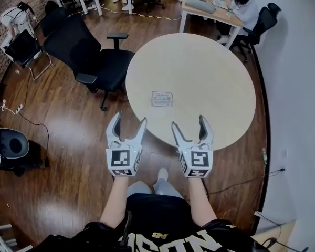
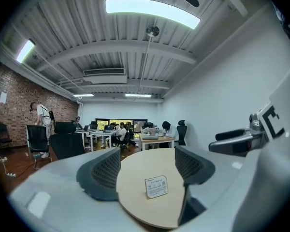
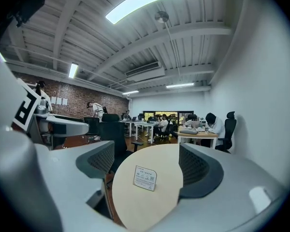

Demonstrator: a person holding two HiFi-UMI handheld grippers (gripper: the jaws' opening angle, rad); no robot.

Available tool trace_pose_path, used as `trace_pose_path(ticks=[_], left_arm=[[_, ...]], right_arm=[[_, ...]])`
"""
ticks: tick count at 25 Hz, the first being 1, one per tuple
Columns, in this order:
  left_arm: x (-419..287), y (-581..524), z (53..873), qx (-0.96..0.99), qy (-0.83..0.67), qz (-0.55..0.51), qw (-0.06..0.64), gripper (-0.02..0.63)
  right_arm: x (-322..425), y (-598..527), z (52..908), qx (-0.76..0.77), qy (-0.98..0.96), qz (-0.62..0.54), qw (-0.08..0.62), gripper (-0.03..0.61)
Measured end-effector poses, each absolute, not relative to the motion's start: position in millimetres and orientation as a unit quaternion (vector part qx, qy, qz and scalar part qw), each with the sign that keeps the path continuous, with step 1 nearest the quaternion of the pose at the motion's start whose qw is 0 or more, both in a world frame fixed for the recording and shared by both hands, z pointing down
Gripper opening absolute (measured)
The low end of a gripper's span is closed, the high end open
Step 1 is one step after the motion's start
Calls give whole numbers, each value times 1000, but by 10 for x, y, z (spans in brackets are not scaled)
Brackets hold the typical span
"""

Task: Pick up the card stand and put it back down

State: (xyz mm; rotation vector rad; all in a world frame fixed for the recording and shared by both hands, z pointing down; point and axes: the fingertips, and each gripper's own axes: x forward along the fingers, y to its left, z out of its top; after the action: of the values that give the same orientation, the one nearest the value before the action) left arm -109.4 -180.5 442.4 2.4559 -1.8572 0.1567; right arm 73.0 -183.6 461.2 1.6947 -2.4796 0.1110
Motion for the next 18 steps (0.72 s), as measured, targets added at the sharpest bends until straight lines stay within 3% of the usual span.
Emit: trace_pose_path(ticks=[6, 18], left_arm=[[-1256, -2003, 4423, 802, -593, 64, 29, 354], [-1123, -2154, 5062, 834, -537, 99, 77, 353]], right_arm=[[762, -2123, 4558, 568, -820, 45, 60, 380], [513, -2134, 4986, 552, -824, 69, 110, 377]])
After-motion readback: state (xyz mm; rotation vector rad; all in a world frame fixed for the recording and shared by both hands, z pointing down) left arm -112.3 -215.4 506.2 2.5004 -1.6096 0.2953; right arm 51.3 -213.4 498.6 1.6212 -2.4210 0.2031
